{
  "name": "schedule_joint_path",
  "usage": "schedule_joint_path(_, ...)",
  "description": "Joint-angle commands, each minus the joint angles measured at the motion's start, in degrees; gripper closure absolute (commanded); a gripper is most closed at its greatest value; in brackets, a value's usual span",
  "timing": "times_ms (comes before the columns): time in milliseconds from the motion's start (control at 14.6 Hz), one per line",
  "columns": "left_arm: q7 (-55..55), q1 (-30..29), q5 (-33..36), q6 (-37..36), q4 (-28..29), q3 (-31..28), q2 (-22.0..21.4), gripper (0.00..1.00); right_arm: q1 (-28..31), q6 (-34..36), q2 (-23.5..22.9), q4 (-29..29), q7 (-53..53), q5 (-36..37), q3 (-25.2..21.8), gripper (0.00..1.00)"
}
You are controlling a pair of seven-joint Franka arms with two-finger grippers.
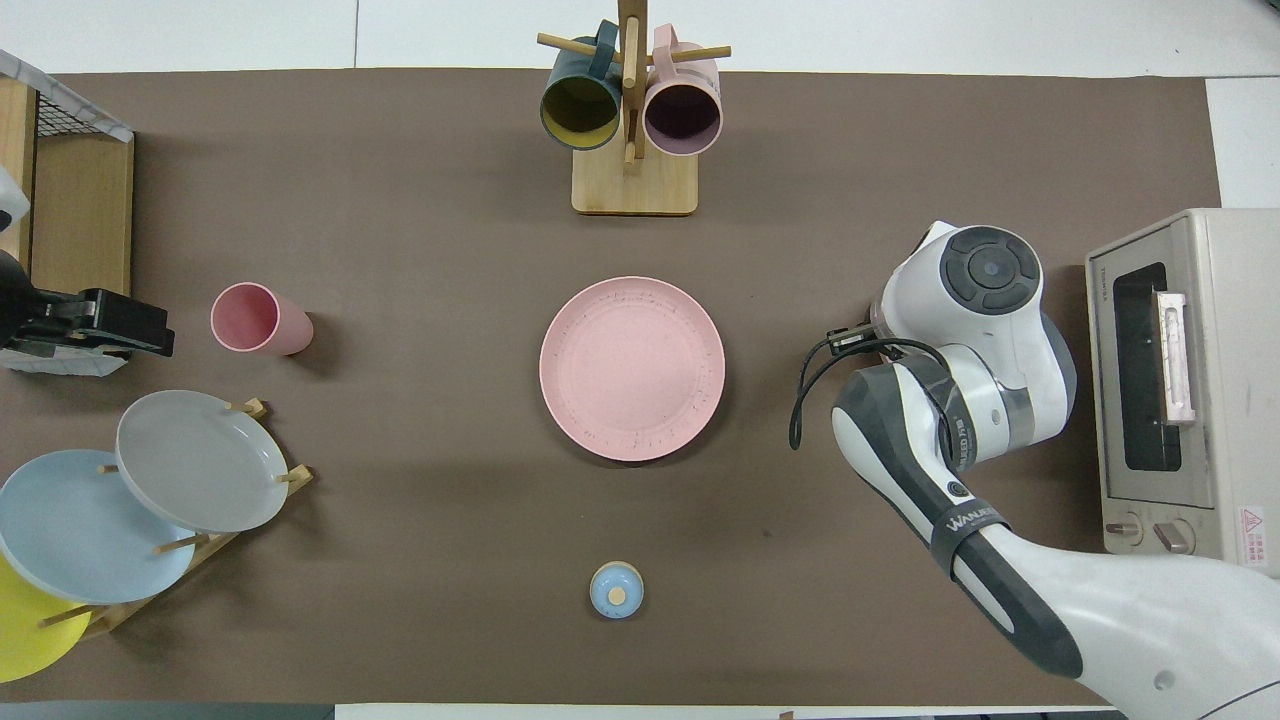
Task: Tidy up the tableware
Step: 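Grasp the rim of the pink bowl with the right gripper, then carry the bowl onto the plate while the left gripper reaches the cup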
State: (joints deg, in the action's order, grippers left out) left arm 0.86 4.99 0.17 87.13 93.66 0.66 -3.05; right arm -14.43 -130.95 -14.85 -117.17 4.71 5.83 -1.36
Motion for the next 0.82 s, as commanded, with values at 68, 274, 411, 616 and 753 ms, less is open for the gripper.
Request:
schedule_joint_path(68, 0.37, 0.11, -0.43, 3.48, 1.26, -0.40, 1.19, 0.00, -0.34, 5.59, -0.09, 4.57, -0.94, 0.67, 0.13, 1.00)
schedule_joint_path(274, 0.72, -0.07, -1.58, 6.99, 1.00, -0.57, 5.14, 0.00, -4.54, 13.85, -2.11, 12.90, 0.38, 0.76, 0.04, 1.00)
schedule_joint_path(411, 1.42, 0.02, -1.58, 9.88, 0.47, -0.57, 9.00, 0.00, -7.79, 22.35, -5.52, 22.73, 4.49, 1.72, 0.04, 1.00)
schedule_joint_path(616, 3.18, 0.11, -1.49, 16.65, 1.08, -0.57, 15.42, 0.00, -17.18, 33.45, -13.24, 38.99, 17.74, 1.81, 0.22, 1.00)
schedule_joint_path(753, 4.05, 0.02, -1.49, 20.77, 3.96, -0.57, 17.11, 0.00, -23.26, 34.88, -20.02, 48.94, 26.18, 1.64, 0.22, 1.00)
